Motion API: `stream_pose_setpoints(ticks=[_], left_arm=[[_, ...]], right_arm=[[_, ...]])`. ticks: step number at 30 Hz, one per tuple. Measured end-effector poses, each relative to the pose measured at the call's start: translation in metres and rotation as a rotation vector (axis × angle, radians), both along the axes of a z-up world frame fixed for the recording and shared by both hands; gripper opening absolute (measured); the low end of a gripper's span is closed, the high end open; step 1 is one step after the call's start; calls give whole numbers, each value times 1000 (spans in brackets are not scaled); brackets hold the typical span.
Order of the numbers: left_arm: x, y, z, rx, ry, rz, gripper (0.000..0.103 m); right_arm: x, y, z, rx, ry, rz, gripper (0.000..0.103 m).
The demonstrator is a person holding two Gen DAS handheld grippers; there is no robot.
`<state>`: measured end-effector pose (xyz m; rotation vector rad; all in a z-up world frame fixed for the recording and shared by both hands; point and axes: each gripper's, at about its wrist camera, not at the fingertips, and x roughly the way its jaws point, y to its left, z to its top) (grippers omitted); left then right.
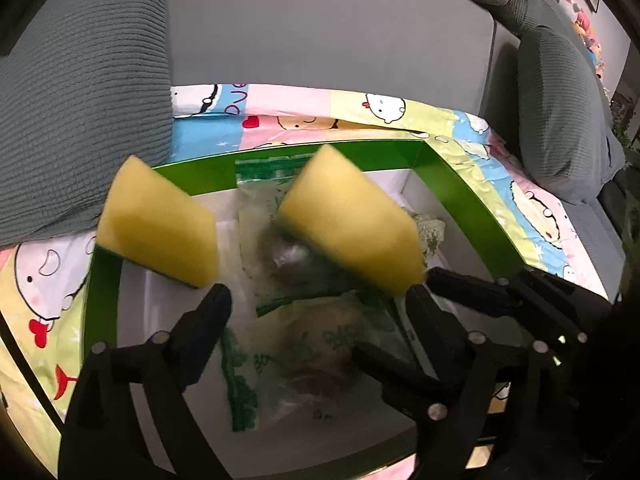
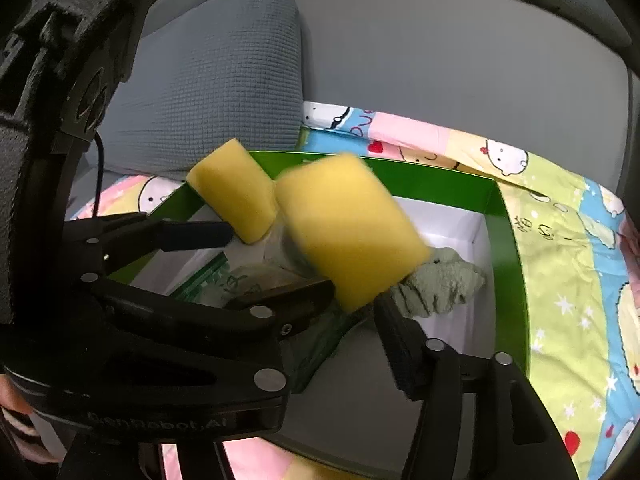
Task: Organize objects
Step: 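Lower the yellow sponge into the green box and open the right gripper, then move the right gripper back toward the white tissue pack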
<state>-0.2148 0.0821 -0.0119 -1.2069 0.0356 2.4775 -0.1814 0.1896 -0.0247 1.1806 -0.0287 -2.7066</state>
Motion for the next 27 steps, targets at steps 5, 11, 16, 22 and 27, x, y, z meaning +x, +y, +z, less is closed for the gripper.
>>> stream_pose_setpoints(ticks=[5,11,16,22,27], left_arm=[[6,-7,7,-27,27,26,102],[27,-13,28,-46,109,53,102],[53,-22,47,-33,179,81,102],[91,-29,69,-12,233,90,102],[125,-33,78,-4,245,88,102]], right_arm=[[10,-1,7,26,-19,-34,72],[31,7,22,30,10,-96,83],[58,15,33,-14,38,-144,93],[85,12,44,-65,84,-140,93],[114,-1,55,-58,108,-114,93]])
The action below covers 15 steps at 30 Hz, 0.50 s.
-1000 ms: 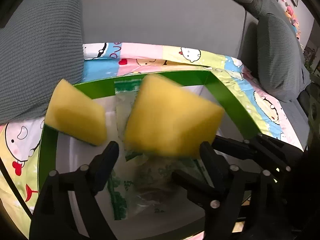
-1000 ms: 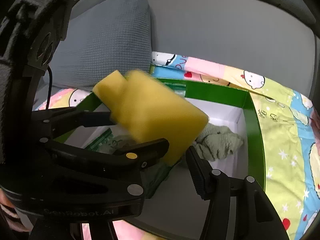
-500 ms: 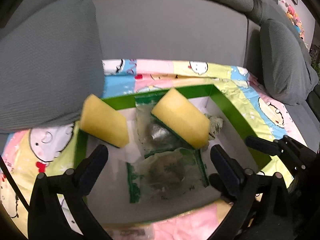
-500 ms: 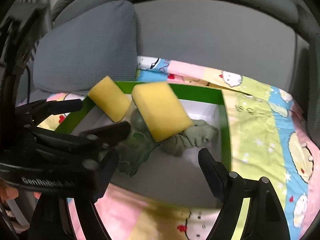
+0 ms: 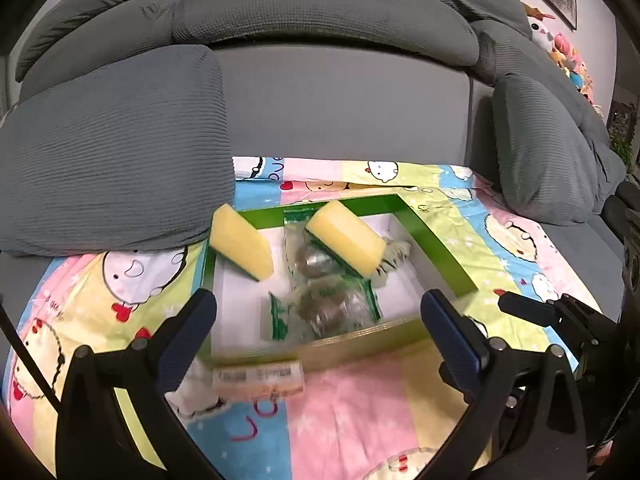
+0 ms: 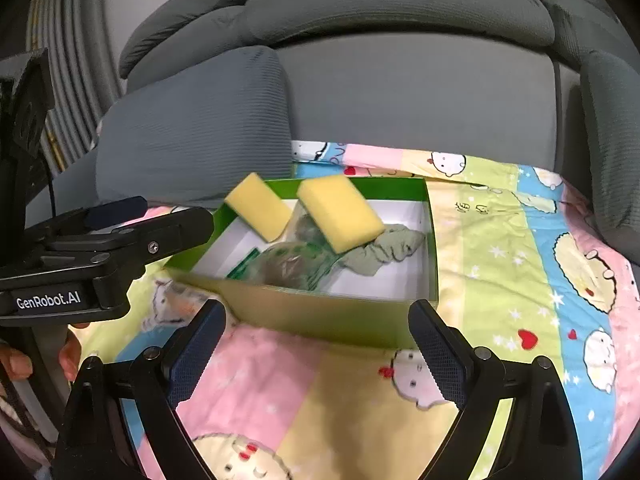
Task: Organize objects
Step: 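Move the right gripper back toward the white tissue pack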
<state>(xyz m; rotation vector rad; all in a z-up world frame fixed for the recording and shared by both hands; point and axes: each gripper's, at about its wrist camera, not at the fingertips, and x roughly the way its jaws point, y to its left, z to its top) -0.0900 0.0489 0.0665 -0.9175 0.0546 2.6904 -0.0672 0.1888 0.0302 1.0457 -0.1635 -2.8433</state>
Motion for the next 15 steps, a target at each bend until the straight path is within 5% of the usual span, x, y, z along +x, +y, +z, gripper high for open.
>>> stream_pose_setpoints(ticks=[15], left_arm=[[67,-26,0,-11,-13,19,102]], right_arm=[[54,-38,11,11,11,57,93]])
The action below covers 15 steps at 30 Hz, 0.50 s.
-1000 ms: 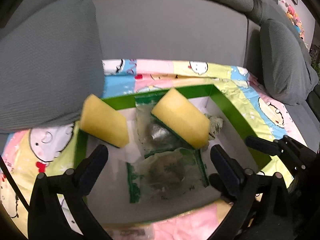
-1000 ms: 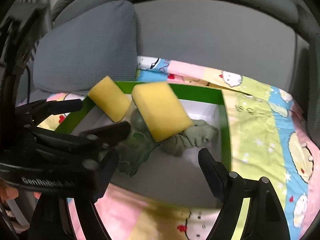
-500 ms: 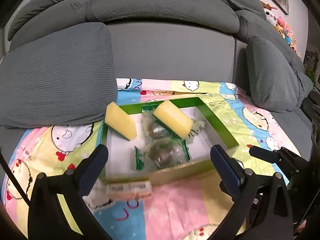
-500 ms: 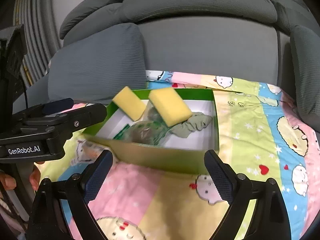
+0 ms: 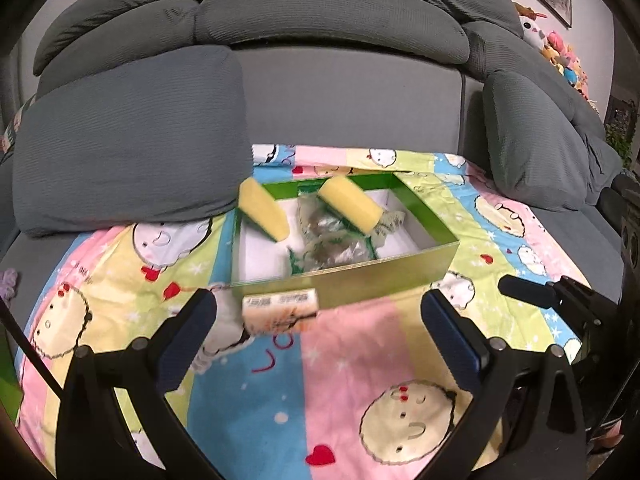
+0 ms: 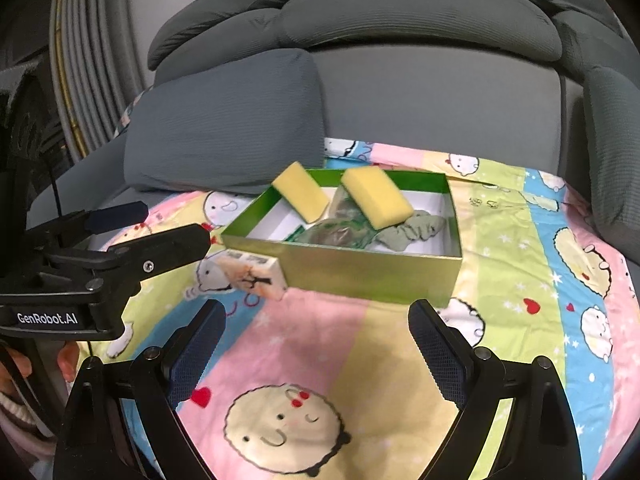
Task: Organize objects
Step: 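Move the right gripper back toward the white tissue pack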
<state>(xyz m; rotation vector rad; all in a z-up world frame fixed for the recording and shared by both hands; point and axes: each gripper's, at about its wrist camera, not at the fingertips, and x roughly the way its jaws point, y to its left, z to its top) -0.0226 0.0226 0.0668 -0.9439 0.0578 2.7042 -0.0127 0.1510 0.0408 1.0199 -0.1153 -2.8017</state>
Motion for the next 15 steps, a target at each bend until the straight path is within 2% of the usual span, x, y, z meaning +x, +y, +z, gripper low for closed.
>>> stream_pose_setpoints(ticks=[4,15], left_arm=[[5,-21,-18,9,-57,30,102],[-2,-89,-81,101,-243,176,102]], right_arm=[[5,-12,-7,27,-13,23,93],[0,-46,-44,72,-100,115,93]])
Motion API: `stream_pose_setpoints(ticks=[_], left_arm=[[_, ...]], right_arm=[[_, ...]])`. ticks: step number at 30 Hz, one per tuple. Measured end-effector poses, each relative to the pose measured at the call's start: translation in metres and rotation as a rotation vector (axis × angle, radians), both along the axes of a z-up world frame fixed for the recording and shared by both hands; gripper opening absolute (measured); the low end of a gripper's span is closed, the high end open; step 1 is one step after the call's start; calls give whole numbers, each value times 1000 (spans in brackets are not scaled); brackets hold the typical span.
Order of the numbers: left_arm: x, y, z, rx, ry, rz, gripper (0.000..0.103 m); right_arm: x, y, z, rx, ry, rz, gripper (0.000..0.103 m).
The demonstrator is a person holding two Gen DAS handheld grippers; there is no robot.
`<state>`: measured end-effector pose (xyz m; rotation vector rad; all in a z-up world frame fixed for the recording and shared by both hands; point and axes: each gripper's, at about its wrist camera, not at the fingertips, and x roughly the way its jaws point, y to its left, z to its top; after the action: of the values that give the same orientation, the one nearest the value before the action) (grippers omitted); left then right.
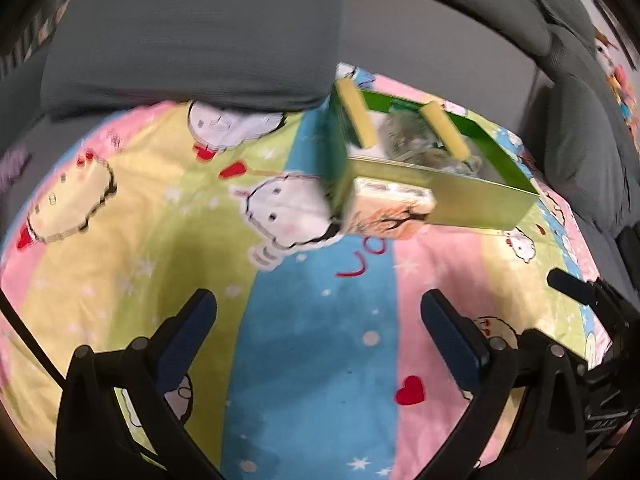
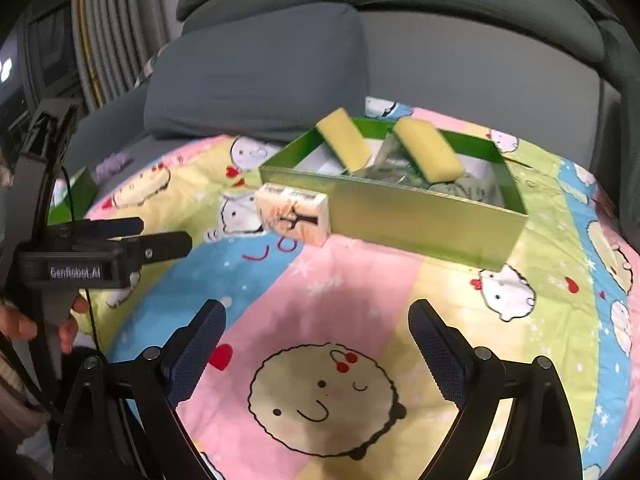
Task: Organize objects
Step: 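Move the right gripper back toward the white tissue pack, then grasp the white tissue pack with the right gripper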
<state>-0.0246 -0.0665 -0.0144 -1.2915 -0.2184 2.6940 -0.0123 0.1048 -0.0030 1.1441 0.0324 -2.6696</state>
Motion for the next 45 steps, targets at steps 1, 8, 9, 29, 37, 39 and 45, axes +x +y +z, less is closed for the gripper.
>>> stream_pose_setpoints(ticks=[1,8,9,29,37,39,45], left_arm=[[-2,-3,-5,17,-11,7,102],[-24,-7,-23,124,-26,-2,102],[-27,-7,-23,131,-21,-7,101],[-88,22,-34,155,46,-148,89],[-91,24,-41,202,39,-202,79],[-92,24,-43,213,36,-207,79],[-94,23,-45,251,23,-214,76]], right_arm=[[-2,-3,-4,8,-8,9,93],[-21,-10,-23,-3,-35,31,93],[-26,-11,-25,-6,-38,33,93],[-102,-29,-49,-9,-58,91,87],[-116,-29,-56,-31,-75,117,72],[-119,-29,-57,-43,-83,120,71],[-124,-32,-60,-64,-94,137,60]])
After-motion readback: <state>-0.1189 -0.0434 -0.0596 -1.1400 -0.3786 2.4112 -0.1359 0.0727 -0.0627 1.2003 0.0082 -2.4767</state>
